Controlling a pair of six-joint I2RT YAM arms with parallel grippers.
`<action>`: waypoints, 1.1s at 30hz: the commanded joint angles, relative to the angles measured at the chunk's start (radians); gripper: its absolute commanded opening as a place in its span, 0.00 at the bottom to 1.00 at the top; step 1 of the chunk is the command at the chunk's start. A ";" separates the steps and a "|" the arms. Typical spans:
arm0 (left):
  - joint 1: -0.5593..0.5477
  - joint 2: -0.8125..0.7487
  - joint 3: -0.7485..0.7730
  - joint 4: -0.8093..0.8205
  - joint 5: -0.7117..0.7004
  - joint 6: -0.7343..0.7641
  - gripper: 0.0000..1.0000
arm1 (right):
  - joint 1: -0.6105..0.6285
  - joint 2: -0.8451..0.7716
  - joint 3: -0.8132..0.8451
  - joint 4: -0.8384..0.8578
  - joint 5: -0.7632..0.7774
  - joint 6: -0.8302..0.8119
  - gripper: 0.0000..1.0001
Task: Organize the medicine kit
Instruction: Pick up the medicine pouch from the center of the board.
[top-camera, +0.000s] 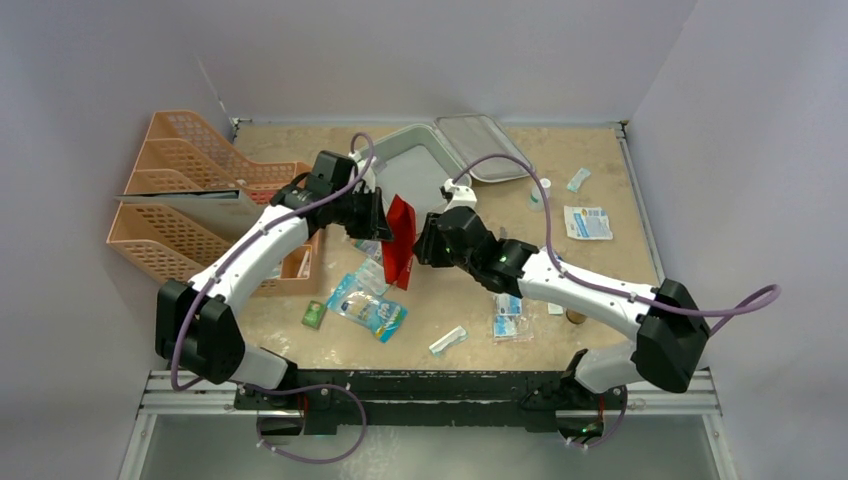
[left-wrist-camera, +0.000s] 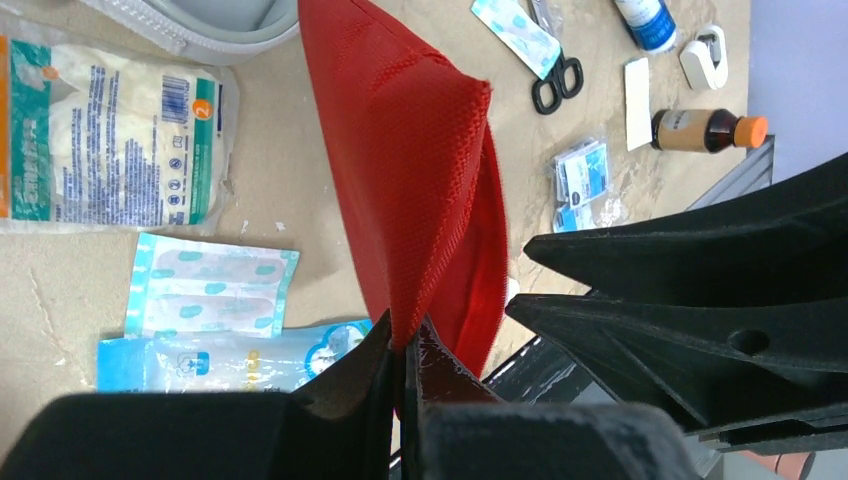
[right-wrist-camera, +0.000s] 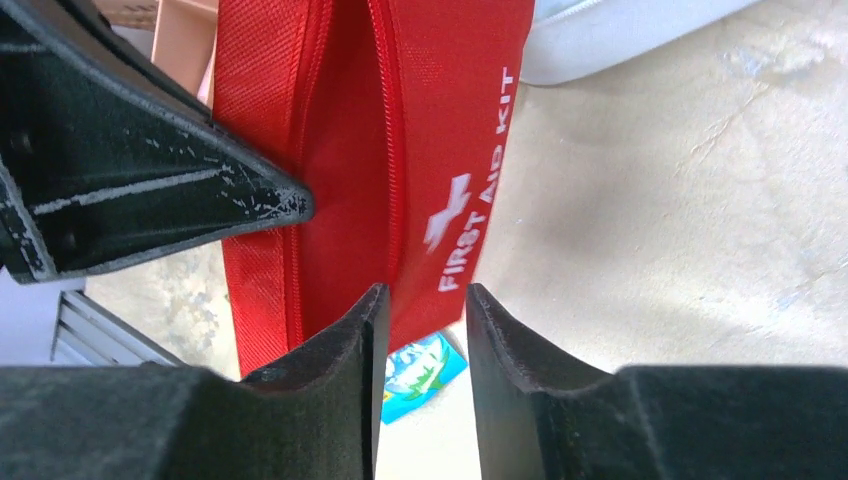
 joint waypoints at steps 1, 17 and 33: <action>0.000 -0.004 0.081 -0.049 0.051 0.081 0.00 | 0.003 -0.069 0.052 -0.037 -0.031 -0.140 0.40; 0.000 -0.135 0.013 -0.072 -0.130 0.194 0.00 | -0.238 -0.030 0.097 -0.325 -0.036 -0.341 0.47; 0.001 -0.284 -0.029 -0.040 -0.367 0.182 0.00 | -0.236 0.069 0.080 -0.590 -0.178 0.025 0.51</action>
